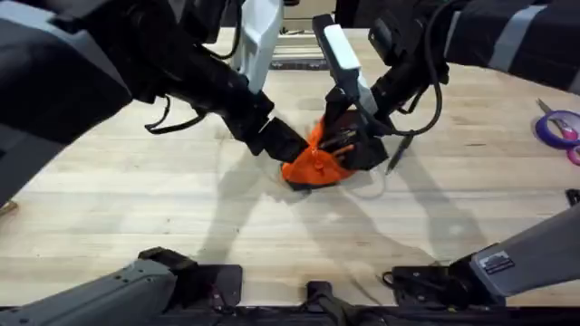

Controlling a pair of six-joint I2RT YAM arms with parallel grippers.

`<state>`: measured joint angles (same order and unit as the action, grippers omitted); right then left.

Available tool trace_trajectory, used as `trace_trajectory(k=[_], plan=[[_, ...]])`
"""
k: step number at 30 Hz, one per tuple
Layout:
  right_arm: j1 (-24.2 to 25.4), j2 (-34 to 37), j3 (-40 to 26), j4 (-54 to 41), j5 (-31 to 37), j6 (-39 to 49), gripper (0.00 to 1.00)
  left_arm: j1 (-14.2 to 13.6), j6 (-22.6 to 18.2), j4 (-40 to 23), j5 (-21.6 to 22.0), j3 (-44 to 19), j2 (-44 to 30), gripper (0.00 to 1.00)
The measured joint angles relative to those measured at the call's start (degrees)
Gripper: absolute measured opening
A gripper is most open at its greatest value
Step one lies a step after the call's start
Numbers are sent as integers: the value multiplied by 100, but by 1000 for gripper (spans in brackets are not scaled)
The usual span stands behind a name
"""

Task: Unzip the bag, pick up the pens from the table one at a time and place them inside, then zip the bag closed.

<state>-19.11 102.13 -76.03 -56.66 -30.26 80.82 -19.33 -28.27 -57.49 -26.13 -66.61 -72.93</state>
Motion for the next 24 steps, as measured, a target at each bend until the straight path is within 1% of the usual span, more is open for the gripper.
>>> trace_trajectory(k=[6, 12, 18, 24], plan=[[0, 0, 0, -39, -2, 2, 998, -2, 0, 0, 0, 0, 0, 993], [0, -105, -13, -424, -15, -4, 997, -2, 0, 0, 0, 0, 0, 993], [16, -681, -13, -800, -65, -28, 997, 0, 0, 0, 1, 0, 0, 993], [210, -1488, -13, -831, -68, -378, 998, 0, 0, 0, 2, 0, 0, 993]])
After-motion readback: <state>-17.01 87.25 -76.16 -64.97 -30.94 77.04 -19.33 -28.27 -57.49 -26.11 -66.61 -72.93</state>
